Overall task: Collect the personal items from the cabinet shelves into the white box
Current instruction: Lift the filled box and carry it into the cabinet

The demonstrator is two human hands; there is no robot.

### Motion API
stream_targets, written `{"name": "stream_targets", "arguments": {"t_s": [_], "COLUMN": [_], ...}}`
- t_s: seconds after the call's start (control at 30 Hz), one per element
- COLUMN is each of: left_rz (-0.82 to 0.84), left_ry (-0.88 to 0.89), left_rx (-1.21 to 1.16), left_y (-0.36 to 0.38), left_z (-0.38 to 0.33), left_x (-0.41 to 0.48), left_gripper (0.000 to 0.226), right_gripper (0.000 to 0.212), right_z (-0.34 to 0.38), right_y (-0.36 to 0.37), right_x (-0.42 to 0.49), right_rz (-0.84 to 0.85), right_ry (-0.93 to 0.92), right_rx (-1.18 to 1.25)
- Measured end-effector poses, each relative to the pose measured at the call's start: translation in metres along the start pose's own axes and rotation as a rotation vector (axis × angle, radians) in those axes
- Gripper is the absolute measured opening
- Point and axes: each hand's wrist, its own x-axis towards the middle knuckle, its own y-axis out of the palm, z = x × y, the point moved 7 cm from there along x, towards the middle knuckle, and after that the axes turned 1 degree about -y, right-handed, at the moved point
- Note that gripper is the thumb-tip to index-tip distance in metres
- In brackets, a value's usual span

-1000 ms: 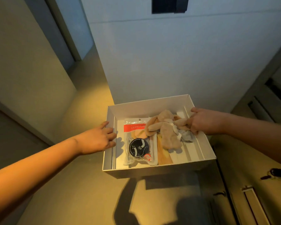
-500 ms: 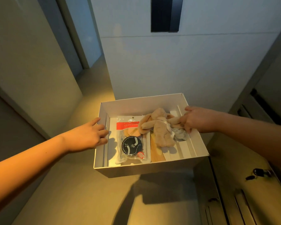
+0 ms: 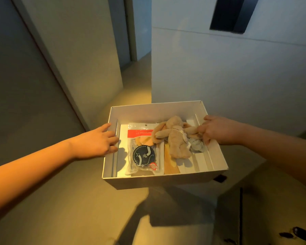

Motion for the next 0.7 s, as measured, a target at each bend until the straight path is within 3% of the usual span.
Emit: {"name": "stream_targets", "arguments": {"t_s": [0.2,0.27,0.47,0.7], "left_rz": [0.325,0.209,0.458,0.560], "left_ry": [-0.145,-0.121,-0.251,-0.340], "left_rx": [-0.074,-0.050,-0.096,-0.134], "left_y": [0.043,0.040,0.098,0.143], "left_z": [0.008,0.013,0.055,0.108], "left_x": [-0.034,-0.047,-0.113,-0.210], "left_gripper": [0.032,0.032,0.040,0.045], "right_gripper": [0.026,0.025,0.023,0.024], "right_z": [-0.003,-0.003,0.003,0.021], "right_y": [-0.023,-0.033,-0.090,-0.167], "right_x": [0.046,0.064,0.138,0.245], "right_rz": [-0.007,-0.006,-0.061,-0.163], "right_ry": [-0.037,-0.040,-0.118,-0.220], "right_rx": [0.001,0.044,0.007,-0.115]}}
